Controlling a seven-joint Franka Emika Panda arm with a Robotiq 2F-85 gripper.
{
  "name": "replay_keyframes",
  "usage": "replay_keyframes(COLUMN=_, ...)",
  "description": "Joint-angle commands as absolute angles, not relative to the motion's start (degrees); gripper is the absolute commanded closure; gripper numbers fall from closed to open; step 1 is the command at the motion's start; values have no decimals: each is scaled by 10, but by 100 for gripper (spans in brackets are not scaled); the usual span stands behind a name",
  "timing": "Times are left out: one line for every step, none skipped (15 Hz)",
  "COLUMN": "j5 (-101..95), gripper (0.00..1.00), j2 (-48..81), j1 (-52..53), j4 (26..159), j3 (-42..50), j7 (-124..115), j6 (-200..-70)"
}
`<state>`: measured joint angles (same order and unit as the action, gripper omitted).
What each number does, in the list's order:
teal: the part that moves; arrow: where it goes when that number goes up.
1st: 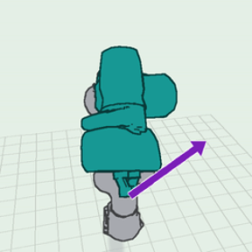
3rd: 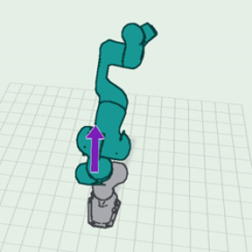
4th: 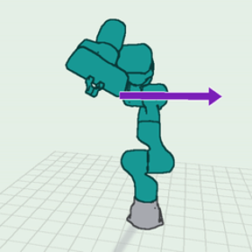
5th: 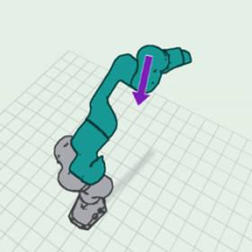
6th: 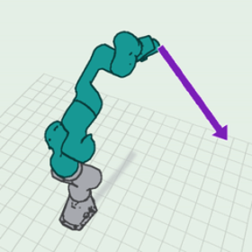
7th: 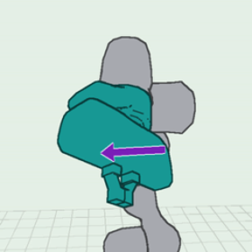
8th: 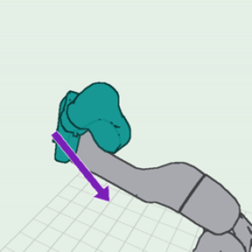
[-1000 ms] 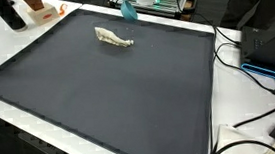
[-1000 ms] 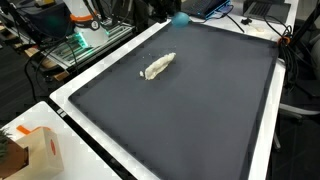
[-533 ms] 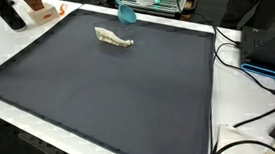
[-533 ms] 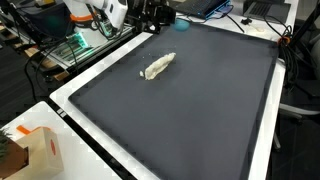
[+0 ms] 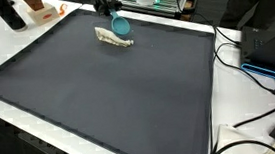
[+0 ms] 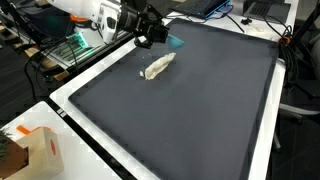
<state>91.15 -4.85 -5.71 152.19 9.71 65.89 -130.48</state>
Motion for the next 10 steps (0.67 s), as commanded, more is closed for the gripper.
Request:
replay_keyframes(j5=950, gripper=75, j2=-44, j1=-64, j4=1537, j3=82, j7=637, j6=-1340)
replay_keyframes(j5=957, gripper=75, j2=-42, j1=-64, j4=1539, j3=81, j7=636, j6=-1342)
replay_keyframes(j5=960, gripper=75, j2=-40, j1=-65, j4=1541, j3=81, j7=631, j6=-1340)
replay_keyframes(j5=962, gripper=75, j2=-38, j1=-66, j4=1544, j3=82, j7=629, j6=-1337)
replay_keyframes(j5=963, gripper=75, j2=-35, j1=-66, j4=1546, j3=82, j7=625, j6=-1336)
replay_keyframes(j5=967, gripper=75, j2=-33, j1=-66, j4=1548, j3=83, j7=621, j6=-1339)
replay_keyframes(j5=973, gripper=75, j2=-32, j1=-67, j4=1549, j3=83, j7=623, j6=-1340)
replay_keyframes(j5=981, gripper=75, j2=-31, j1=-67, j4=1550, j3=83, j7=625, j6=-1340)
replay_keyframes(j5=995, gripper=75, j2=-29, j1=-68, j4=1550, j3=84, j7=635, j6=-1339)
replay_keyframes(j5=1007, gripper=75, j2=-26, j1=-69, j4=1550, j3=85, j7=641, j6=-1333)
